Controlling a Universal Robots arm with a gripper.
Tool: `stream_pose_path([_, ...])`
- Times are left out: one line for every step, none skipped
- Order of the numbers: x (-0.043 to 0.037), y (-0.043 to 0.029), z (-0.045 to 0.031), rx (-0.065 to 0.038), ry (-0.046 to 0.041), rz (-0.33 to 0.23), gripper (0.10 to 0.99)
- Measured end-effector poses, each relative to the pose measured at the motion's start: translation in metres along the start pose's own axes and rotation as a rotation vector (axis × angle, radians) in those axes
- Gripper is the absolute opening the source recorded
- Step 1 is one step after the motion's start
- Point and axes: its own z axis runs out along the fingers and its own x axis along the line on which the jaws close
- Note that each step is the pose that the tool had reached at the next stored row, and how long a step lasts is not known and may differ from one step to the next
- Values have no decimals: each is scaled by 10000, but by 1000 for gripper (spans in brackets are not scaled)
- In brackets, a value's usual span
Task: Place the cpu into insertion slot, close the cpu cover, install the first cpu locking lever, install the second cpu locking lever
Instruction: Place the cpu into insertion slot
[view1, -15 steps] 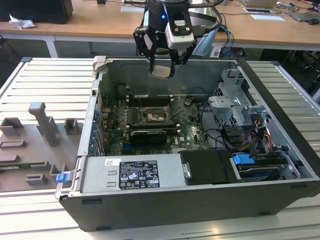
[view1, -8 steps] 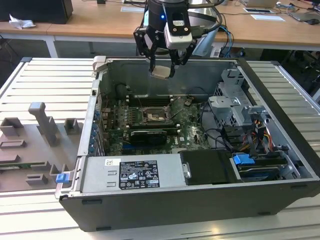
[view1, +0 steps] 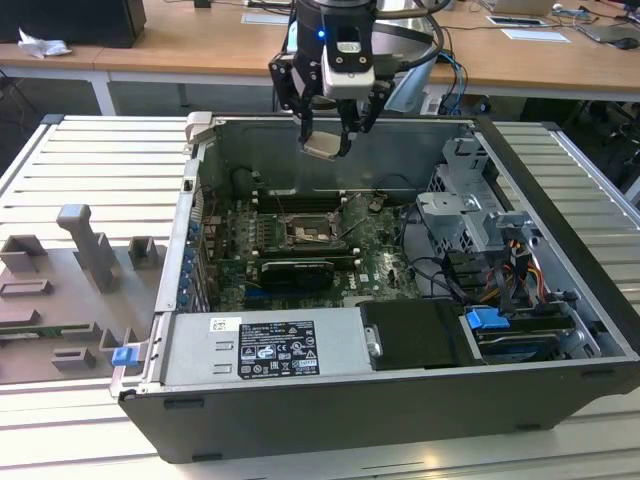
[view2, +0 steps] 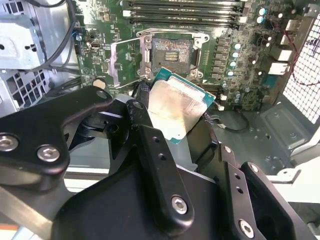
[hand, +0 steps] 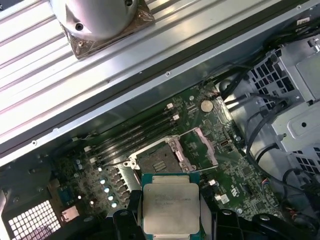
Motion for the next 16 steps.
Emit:
stream_pose_path([0,0,0,-1,-8,85,541])
stream_pose_path([0,0,1,-3,-14,157,541])
stream_pose_path([0,0,1,-4,-18,205,541])
stream_pose_path([0,0,2,-6,-25,291,541])
stream_pose_path([0,0,3,-7,-31,348,541])
stream_pose_path([0,0,3,-9,-36,405,541])
stream_pose_path([0,0,4,-10,-44,497,541])
stream_pose_path([0,0,5,-12,-53,596,541])
stream_pose_path([0,0,6,-13,-60,675,541])
stream_pose_path([0,0,7,-15,-66,738,541])
stream_pose_path([0,-1,8,-16,-74,830,541])
stream_pose_path([0,-1,9,-17,-79,888,541])
stream_pose_path([0,-1,10,-18,-87,969,541])
stream_pose_path([0,-1,10,-19,-94,1042,541])
stream_pose_path([0,-1,11,-20,-98,1092,541])
stream_pose_path([0,-1,12,-22,-103,1156,541])
